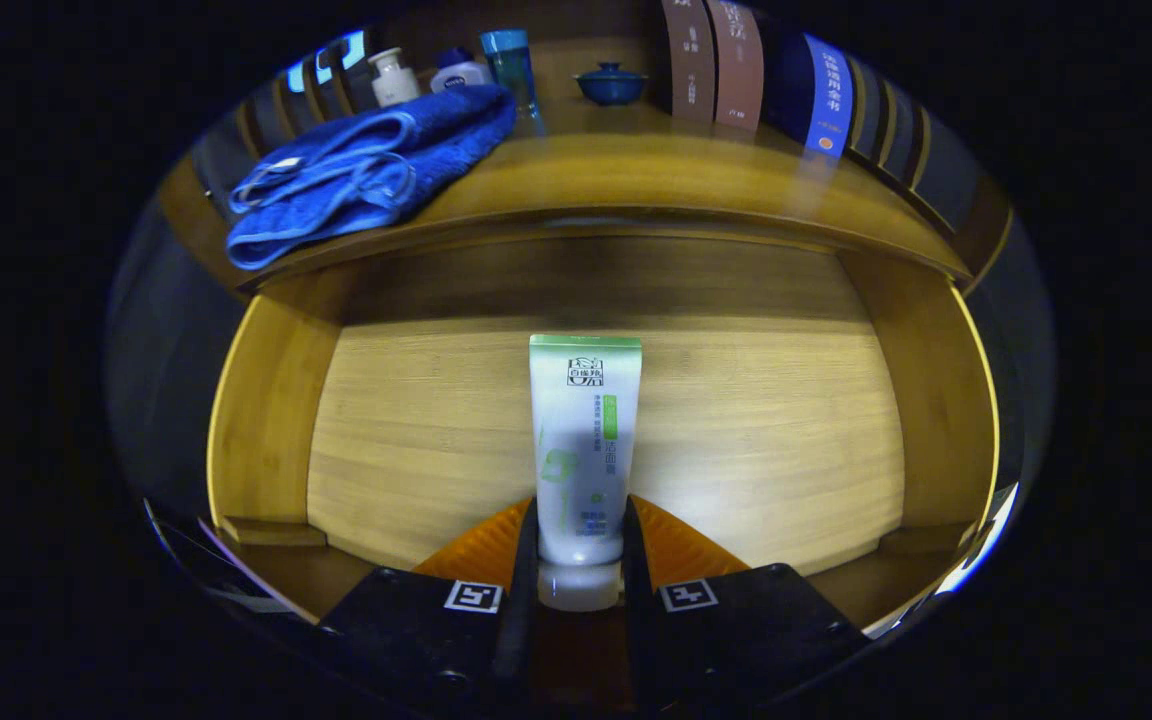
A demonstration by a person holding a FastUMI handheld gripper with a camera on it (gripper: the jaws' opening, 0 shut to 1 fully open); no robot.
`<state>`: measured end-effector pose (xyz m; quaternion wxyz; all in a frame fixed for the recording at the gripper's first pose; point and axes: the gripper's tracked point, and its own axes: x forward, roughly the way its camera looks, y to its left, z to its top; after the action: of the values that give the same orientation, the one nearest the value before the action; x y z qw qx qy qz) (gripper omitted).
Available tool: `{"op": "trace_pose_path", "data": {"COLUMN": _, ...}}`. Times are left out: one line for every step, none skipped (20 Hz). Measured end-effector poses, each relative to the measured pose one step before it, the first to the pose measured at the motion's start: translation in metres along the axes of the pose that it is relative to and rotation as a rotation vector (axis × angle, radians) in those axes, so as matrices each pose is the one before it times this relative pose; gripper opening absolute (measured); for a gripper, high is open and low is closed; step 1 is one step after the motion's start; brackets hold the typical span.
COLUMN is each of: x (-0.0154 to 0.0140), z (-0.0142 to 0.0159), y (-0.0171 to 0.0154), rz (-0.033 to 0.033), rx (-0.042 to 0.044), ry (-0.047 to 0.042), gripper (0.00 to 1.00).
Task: Pull open the drawer, take out the items inside it, and place them on the countertop above the cabinet.
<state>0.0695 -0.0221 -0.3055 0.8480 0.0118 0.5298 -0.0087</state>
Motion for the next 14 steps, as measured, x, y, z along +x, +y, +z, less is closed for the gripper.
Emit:
{"op": "trace_pose_path", "data": {"x": -0.01195, "z": 0.00320, "y": -0.00075, "rz": -0.00022, "rx": 0.00151, "ry": -0.02720, "gripper": 0.42}}
{"op": "trace_pose_path", "data": {"x": -0.01104, "z": 0.00693, "y": -0.00137, "rz": 0.00148, "rx": 0.00705, "ry": -0.03031, "gripper": 0.42}}
{"op": "trace_pose_path", "data": {"x": -0.00820, "z": 0.00670, "y": 0.00101, "rz": 0.00733, "rx": 0.00515, "ry": -0.02831, "gripper": 0.42}}
{"op": "trace_pose_path", "data": {"x": -0.00808, "z": 0.01019, "y": 0.00100, "rz": 0.00953, "rx": 0.00430, "ry": -0.02345, "gripper": 0.42}}
{"op": "trace_pose_path", "data": {"x": -0.00762, "z": 0.01068, "y": 0.00150, "rz": 0.00828, "rx": 0.00276, "ry": -0.02354, "gripper": 0.42}}
{"op": "trace_pose_path", "data": {"x": -0.00446, "z": 0.01345, "y": 0.00020, "rz": 0.00255, "rx": -0.00222, "ry": -0.02340, "gripper": 0.42}}
{"op": "trace_pose_path", "data": {"x": -0.00257, "z": 0.01514, "y": -0.00077, "rz": -0.00116, "rx": -0.00414, "ry": -0.02287, "gripper": 0.42}}
{"op": "trace_pose_path", "data": {"x": 0.00101, "z": 0.01495, "y": 0.00082, "rz": 0.00277, "rx": -0.00164, "ry": -0.01749, "gripper": 0.42}}
{"op": "trace_pose_path", "data": {"x": 0.00294, "z": 0.01538, "y": 0.00129, "rz": 0.00205, "rx": -0.00233, "ry": -0.00997, "gripper": 0.42}}
{"op": "trace_pose_path", "data": {"x": 0.00433, "z": 0.01536, "y": 0.00021, "rz": -0.00198, "rx": -0.00091, "ry": -0.01039, "gripper": 0.42}}
{"op": "trace_pose_path", "data": {"x": 0.00651, "z": 0.01576, "y": -0.00038, "rz": -0.00389, "rx": -0.00296, "ry": -0.01043, "gripper": 0.42}}
{"op": "trace_pose_path", "data": {"x": 0.00634, "z": 0.01590, "y": -0.00033, "rz": -0.00638, "rx": -0.00323, "ry": -0.00845, "gripper": 0.42}}
{"op": "trace_pose_path", "data": {"x": 0.00906, "z": 0.01379, "y": 0.00075, "rz": -0.00041, "rx": -0.00066, "ry": -0.00703, "gripper": 0.42}}
{"op": "trace_pose_path", "data": {"x": 0.01101, "z": 0.01307, "y": 0.00093, "rz": -0.00094, "rx": -0.00312, "ry": 0.00121, "gripper": 0.42}}
